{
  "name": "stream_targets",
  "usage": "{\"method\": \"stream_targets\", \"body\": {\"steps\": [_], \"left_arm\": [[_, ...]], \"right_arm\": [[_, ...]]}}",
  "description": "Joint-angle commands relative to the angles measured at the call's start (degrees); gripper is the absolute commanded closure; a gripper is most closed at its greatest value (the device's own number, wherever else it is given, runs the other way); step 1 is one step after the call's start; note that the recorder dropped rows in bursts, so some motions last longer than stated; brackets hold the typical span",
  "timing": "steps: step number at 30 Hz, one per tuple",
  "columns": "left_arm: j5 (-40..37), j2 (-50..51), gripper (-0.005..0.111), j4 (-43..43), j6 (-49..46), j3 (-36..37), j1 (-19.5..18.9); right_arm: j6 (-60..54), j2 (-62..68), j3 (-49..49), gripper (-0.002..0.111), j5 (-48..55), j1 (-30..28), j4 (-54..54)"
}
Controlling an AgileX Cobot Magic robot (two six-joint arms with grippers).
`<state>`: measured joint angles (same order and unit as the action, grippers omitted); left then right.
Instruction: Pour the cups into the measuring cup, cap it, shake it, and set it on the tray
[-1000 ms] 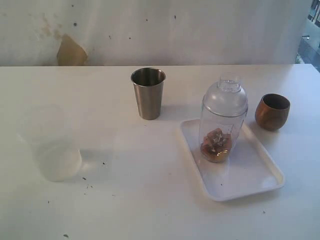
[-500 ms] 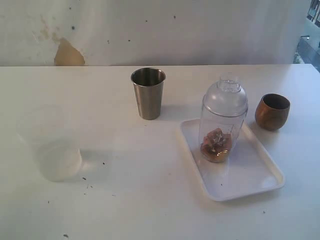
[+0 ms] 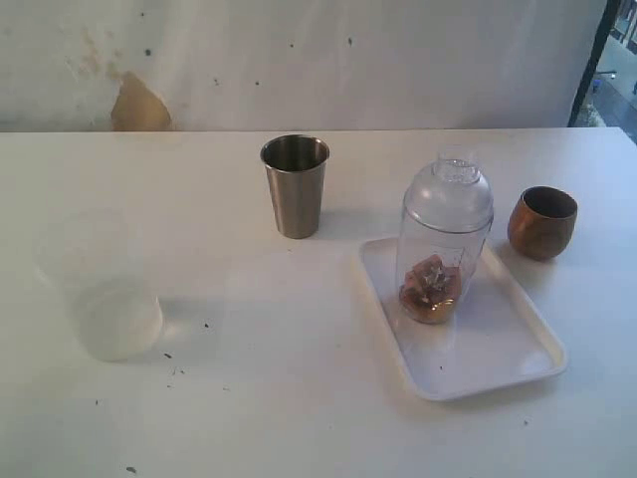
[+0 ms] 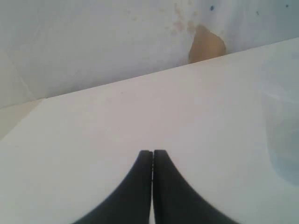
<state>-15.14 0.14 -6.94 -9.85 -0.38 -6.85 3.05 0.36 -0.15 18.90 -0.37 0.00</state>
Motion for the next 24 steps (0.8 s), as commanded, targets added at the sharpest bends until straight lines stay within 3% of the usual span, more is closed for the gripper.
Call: {"method": "stream_targets", "body": {"steps": [1,4,24], "left_arm": [[1.6,-0.1,0.106,3.8,0.2,0.4,0.2],[2.2,-0.1,0.106,10.1,0.2,0.4,0.2],[1.8,-0.1,0.106,10.3,2.8,0.4,0.2]], "right_arm": [[0.1,-0.4,0.2,0.108,-0.5,-0.2,0.0],[0.1,-0.4,0.2,0.108,-0.5,-0.2,0.0],[0.1,-0.4,0.2,0.108,-0.5,-0.2,0.0]]}}
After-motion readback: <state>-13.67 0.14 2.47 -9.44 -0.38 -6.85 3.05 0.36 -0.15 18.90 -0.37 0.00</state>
